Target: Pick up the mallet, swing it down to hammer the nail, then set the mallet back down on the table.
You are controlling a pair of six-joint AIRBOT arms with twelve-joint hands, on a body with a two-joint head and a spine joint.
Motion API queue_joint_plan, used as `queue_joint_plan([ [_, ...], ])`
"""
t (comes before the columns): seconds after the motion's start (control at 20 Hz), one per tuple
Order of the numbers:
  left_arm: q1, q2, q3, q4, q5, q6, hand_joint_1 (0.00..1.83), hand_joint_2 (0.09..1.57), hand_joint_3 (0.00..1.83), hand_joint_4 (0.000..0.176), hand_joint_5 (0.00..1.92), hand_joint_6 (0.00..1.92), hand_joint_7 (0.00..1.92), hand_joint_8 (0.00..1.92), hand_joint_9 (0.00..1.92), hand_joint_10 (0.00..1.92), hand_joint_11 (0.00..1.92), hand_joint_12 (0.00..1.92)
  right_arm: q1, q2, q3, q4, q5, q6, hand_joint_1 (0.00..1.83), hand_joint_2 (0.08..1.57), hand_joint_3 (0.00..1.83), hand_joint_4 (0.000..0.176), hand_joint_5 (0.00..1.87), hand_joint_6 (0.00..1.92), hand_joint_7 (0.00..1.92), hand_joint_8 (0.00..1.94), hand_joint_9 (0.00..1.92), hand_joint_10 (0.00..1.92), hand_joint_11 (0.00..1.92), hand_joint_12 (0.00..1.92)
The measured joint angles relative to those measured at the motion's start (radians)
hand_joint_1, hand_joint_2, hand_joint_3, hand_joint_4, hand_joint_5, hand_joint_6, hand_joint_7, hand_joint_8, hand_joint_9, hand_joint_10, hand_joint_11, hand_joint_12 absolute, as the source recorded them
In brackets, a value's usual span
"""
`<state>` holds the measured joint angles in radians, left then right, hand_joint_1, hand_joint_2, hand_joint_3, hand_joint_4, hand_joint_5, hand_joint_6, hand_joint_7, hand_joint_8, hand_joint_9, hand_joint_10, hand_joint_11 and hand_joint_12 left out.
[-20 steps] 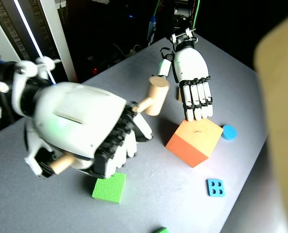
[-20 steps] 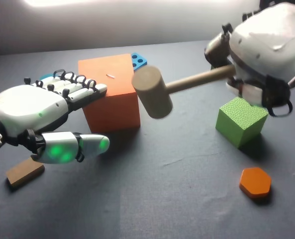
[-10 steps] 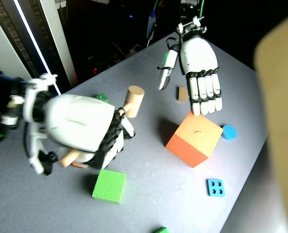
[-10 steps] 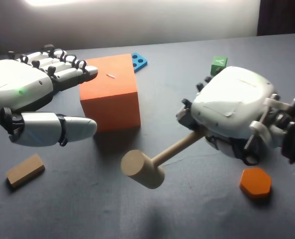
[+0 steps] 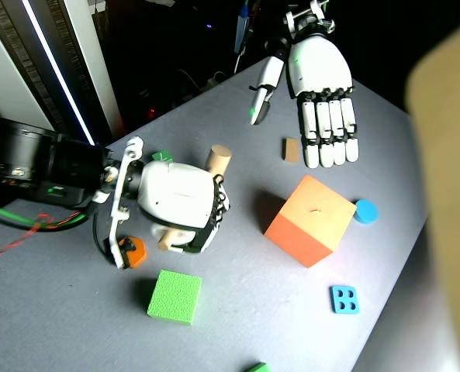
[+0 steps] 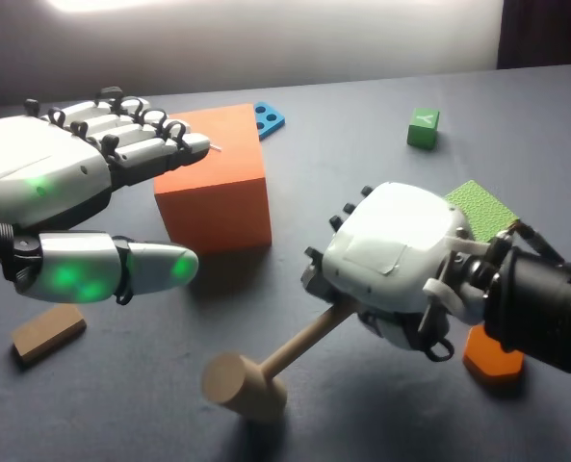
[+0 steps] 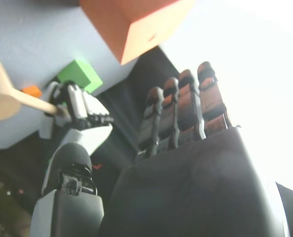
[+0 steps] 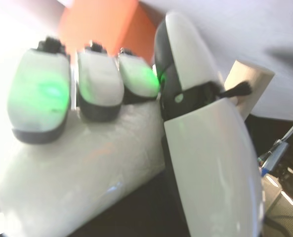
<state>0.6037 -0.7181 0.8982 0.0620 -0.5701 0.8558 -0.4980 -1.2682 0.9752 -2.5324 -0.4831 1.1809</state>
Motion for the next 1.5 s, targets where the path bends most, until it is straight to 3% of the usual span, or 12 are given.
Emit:
queue_joint_plan([
  [0.05,0.0,0.0,-0.003,0.001,-0.002,0.0,0.0,1.21,0.0,0.0,0.11,0.01,0.11,0.01,0.09,0.01,0.02,0.07,0.0,-0.003,0.0,0.0,0.0,0.0,0.34,1.49,0.0,0.0,0.99,1.92,1.2,1.94,1.3,1.92,1.44,1.92],
  [0.2,0.003,0.004,-0.016,-0.002,-0.006,0.005,0.0,1.21,0.0,0.0,0.1,0.0,0.1,0.0,0.07,0.0,0.0,0.07,-0.004,-0.014,0.001,-0.002,-0.002,-0.003,0.33,1.46,0.0,0.0,0.93,1.92,1.15,1.94,1.23,1.92,1.36,1.92],
  [0.3,0.011,0.007,-0.019,-0.003,-0.011,0.007,0.0,1.21,0.0,0.0,0.1,0.0,0.1,0.0,0.08,0.0,0.0,0.07,-0.004,-0.013,0.001,-0.002,0.0,-0.003,0.28,1.44,0.0,0.0,0.91,1.92,1.12,1.94,1.14,1.92,1.19,1.92],
  [0.4,0.014,0.01,-0.023,0.0,-0.012,0.009,0.0,1.21,0.0,0.0,0.1,0.0,0.1,0.0,0.08,0.0,0.0,0.08,-0.004,-0.013,0.001,-0.001,0.0,-0.009,0.13,1.43,0.0,0.0,0.91,1.62,1.07,1.58,1.01,1.65,0.98,1.76],
  [0.6,0.014,0.011,-0.023,-0.002,-0.014,0.009,0.0,1.21,0.0,0.0,0.12,0.01,0.12,0.01,0.1,0.01,0.03,0.09,-0.008,-0.013,-0.013,-0.024,-0.008,-0.047,0.05,1.33,0.0,0.0,1.07,0.59,1.2,0.5,1.1,0.7,0.87,1.2],
  [0.65,0.014,0.011,-0.023,-0.002,-0.014,0.009,0.0,1.21,0.0,0.0,0.13,0.01,0.13,0.01,0.1,0.01,0.02,0.09,-0.011,-0.013,-0.015,-0.033,-0.01,-0.047,0.04,1.32,0.0,0.0,1.07,0.42,1.19,0.3,1.1,0.55,0.81,1.19],
  [0.75,0.014,0.011,-0.023,-0.002,-0.014,0.009,0.0,1.21,0.0,0.0,0.13,0.01,0.12,0.01,0.09,0.01,0.02,0.09,-0.011,-0.013,-0.02,-0.033,-0.009,-0.047,0.07,1.32,0.0,0.0,1.04,0.22,1.16,0.11,1.05,0.41,0.68,1.19],
  [0.95,0.014,0.011,-0.023,-0.005,-0.014,0.009,0.0,1.21,0.0,0.0,0.13,0.01,0.12,0.0,0.1,0.0,0.01,0.1,-0.011,-0.011,-0.034,-0.037,-0.011,-0.05,0.14,1.32,0.0,0.0,0.96,0.06,1.07,0.01,0.96,0.31,0.55,1.26],
  [1.25,0.014,0.011,-0.022,-0.014,-0.013,0.009,0.0,1.2,0.0,0.0,0.14,0.0,0.14,0.0,0.11,0.0,0.0,0.14,-0.018,0.007,-0.077,-0.042,-0.01,-0.056,0.17,1.3,0.0,0.0,0.71,0.0,0.82,0.0,0.76,0.12,0.3,1.2],
  [1.5,0.014,0.011,-0.022,-0.014,-0.013,0.009,0.0,1.2,0.0,0.0,0.12,0.0,0.12,0.0,0.09,0.0,0.0,0.13,0.015,0.088,-0.141,-0.042,-0.029,-0.016,0.18,1.29,0.0,0.0,0.69,0.0,0.8,0.0,0.76,0.08,0.3,1.17],
])
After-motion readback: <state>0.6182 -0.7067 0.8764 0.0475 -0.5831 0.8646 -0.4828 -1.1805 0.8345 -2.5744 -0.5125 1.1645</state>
